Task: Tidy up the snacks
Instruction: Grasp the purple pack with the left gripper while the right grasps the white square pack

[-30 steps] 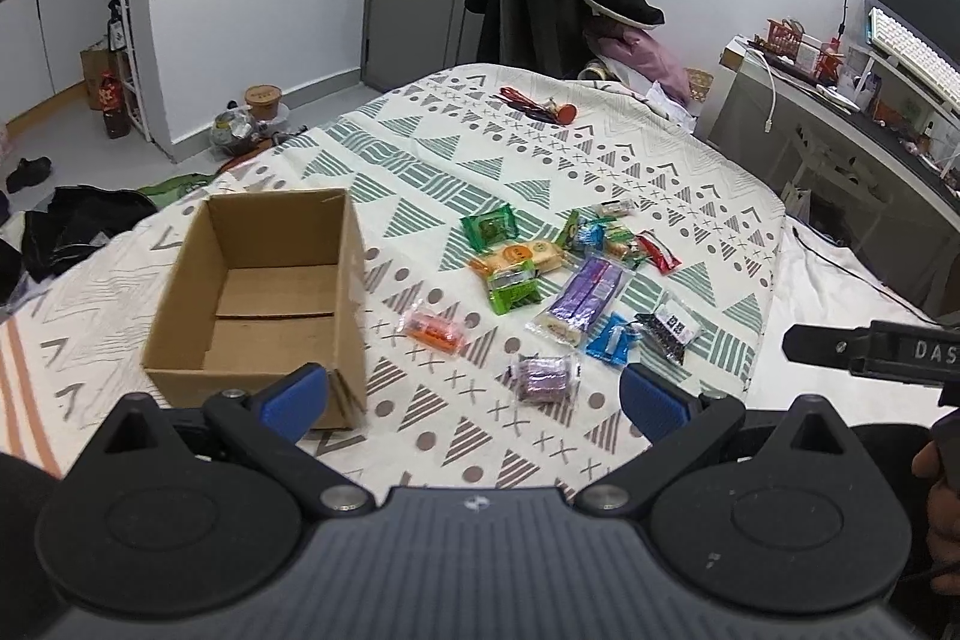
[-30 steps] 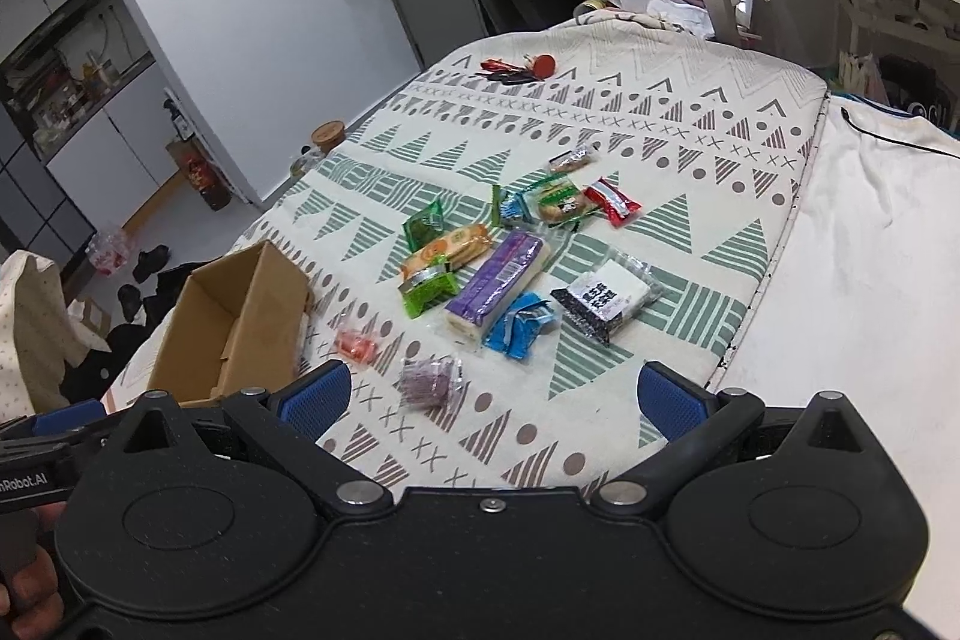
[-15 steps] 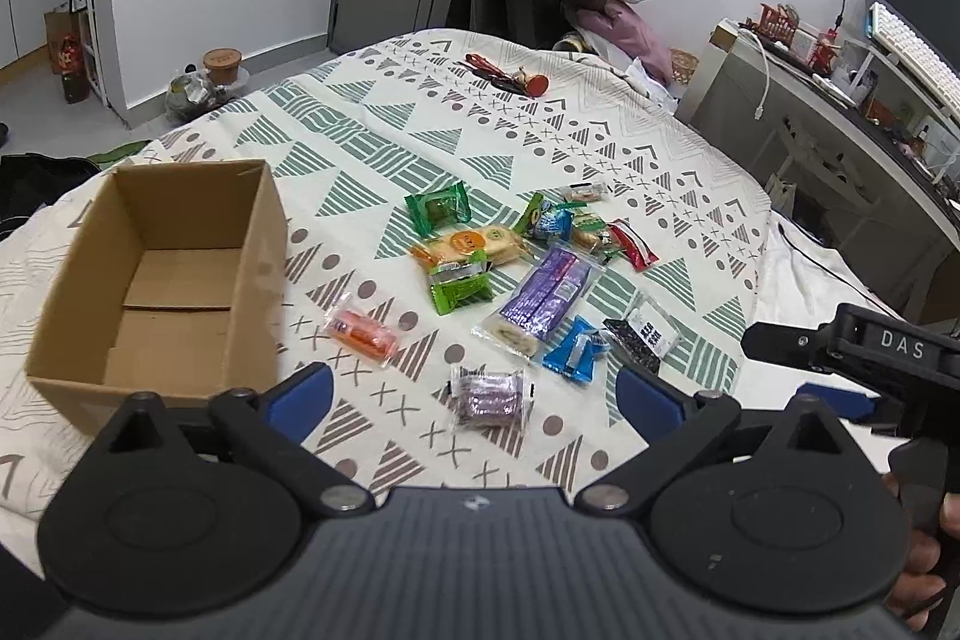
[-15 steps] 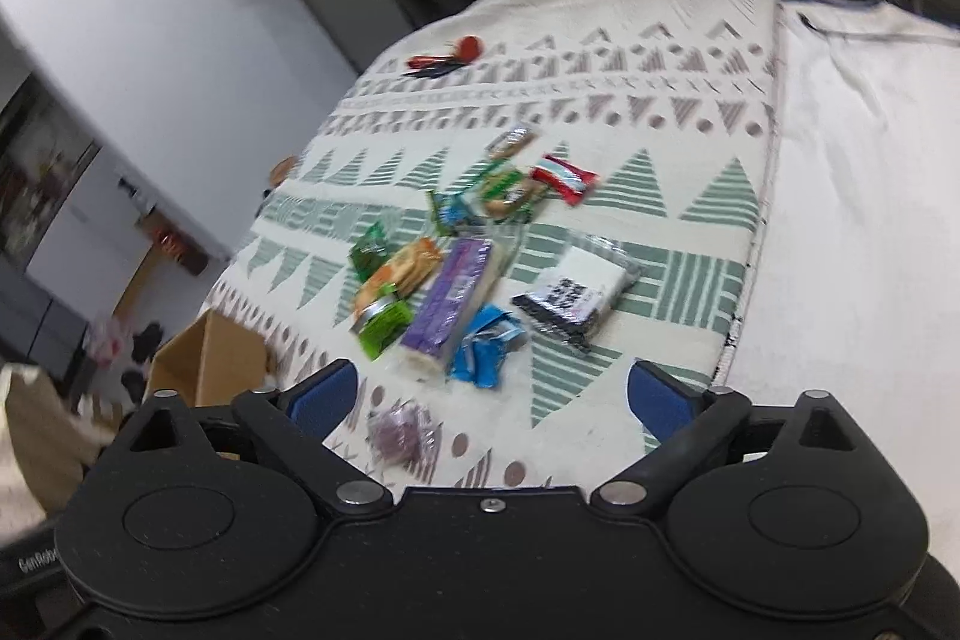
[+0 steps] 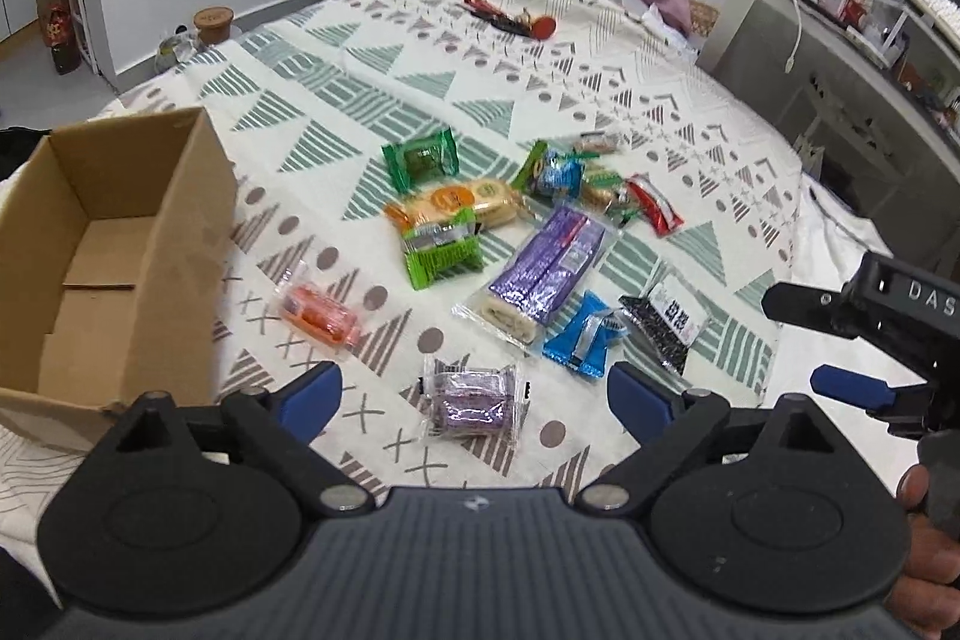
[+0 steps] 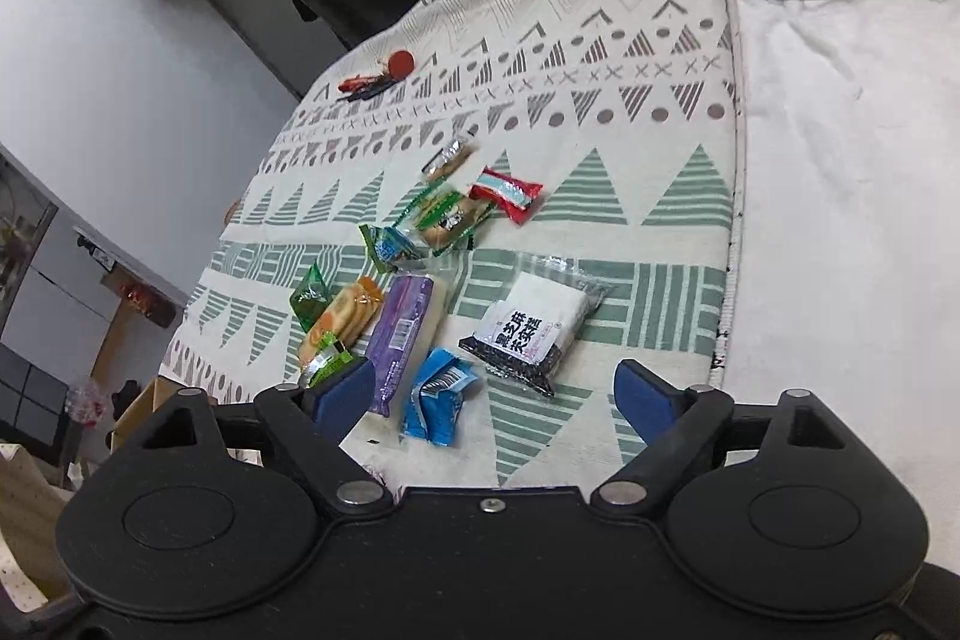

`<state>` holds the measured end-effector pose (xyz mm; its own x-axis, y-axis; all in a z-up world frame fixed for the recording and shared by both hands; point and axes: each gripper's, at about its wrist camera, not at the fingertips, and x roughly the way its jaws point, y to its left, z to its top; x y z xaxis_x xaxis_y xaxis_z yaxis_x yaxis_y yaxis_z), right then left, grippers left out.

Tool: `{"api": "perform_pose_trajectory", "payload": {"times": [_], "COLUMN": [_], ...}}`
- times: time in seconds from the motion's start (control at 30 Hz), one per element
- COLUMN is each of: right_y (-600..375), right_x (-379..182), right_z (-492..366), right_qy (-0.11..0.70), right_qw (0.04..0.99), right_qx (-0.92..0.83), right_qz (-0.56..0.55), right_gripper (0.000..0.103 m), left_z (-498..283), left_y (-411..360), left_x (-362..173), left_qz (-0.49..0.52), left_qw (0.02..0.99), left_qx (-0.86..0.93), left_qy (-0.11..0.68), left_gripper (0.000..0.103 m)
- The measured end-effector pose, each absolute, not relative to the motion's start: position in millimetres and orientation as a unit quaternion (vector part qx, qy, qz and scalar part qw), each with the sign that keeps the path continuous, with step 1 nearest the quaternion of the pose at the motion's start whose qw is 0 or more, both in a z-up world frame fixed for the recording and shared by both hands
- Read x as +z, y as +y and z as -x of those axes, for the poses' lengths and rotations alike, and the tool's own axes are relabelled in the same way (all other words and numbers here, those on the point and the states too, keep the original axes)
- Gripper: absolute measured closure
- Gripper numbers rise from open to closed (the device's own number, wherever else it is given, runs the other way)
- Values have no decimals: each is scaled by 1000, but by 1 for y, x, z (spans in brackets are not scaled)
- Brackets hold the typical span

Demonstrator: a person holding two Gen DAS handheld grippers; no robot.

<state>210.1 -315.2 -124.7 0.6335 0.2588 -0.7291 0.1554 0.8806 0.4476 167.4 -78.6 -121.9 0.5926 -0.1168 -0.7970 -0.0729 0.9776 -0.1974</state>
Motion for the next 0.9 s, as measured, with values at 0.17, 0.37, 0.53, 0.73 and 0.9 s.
{"api": "perform_pose_trajectory", "payload": {"times": [0.17, 0.37, 0.53, 0.73, 0.9], "right_y": [-316, -315, -316, -313, -315], "right_x": [-139, -160, -178, -199, -209], "right_z": [-225, -244, -260, -281, -290], "right_qy": [439, 456, 471, 493, 494], "right_qw": [861, 846, 835, 824, 820], "right_qx": [26, 17, 6, -14, -23], "right_qz": [-257, -276, -284, -280, -287], "right_gripper": [16, 16, 16, 16, 12], "left_z": [-185, -204, -213, -220, -222], "left_y": [-87, -90, -90, -88, -87], "left_x": [-143, -169, -188, -208, -207], "left_qz": [111, 114, 126, 146, 145], "left_qw": [875, 860, 846, 834, 840], "left_qx": [-9, 4, 21, 50, 77], "left_qy": [472, 498, 517, 530, 517], "left_gripper": [8, 8, 8, 16, 42]}}
